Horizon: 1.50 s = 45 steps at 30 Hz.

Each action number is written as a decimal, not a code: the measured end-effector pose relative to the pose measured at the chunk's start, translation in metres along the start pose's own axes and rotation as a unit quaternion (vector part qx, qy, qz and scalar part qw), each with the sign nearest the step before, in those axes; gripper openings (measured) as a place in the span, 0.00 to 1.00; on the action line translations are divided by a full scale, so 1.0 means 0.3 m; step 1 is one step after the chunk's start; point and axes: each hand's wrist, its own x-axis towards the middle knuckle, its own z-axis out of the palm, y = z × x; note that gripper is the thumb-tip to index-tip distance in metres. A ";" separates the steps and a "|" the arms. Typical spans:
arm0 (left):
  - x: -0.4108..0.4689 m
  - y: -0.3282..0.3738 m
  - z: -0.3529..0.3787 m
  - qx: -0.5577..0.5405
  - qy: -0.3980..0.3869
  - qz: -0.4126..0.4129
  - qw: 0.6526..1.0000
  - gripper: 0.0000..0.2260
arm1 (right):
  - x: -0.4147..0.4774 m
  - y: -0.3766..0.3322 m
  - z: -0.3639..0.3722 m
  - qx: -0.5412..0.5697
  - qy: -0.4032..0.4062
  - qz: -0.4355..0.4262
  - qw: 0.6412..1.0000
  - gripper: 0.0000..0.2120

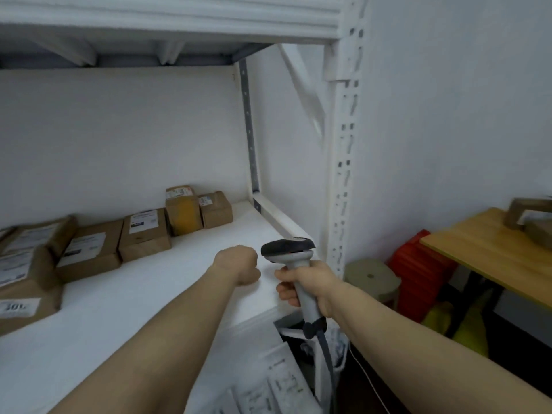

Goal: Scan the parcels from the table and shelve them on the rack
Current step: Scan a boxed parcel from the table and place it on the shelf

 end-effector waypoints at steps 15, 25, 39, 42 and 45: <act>-0.365 1.222 -0.022 0.011 -0.014 0.325 0.945 0.12 | -0.856 0.295 -0.959 -0.033 0.294 0.025 0.955 0.06; -0.455 2.063 -0.082 0.018 -0.051 0.522 0.851 0.12 | -1.355 0.471 -1.532 0.007 0.527 0.043 0.849 0.06; -0.023 3.057 -0.110 0.034 -0.075 0.593 0.801 0.17 | -1.326 0.418 -2.465 0.046 0.659 0.067 0.747 0.08; 0.115 3.208 -0.125 0.040 -0.093 0.589 0.802 0.18 | -1.283 0.406 -2.641 0.008 0.643 0.112 0.758 0.08; 0.205 3.333 -0.108 0.059 -0.093 0.596 0.795 0.19 | -1.254 0.413 -2.783 -0.010 0.627 0.173 0.760 0.08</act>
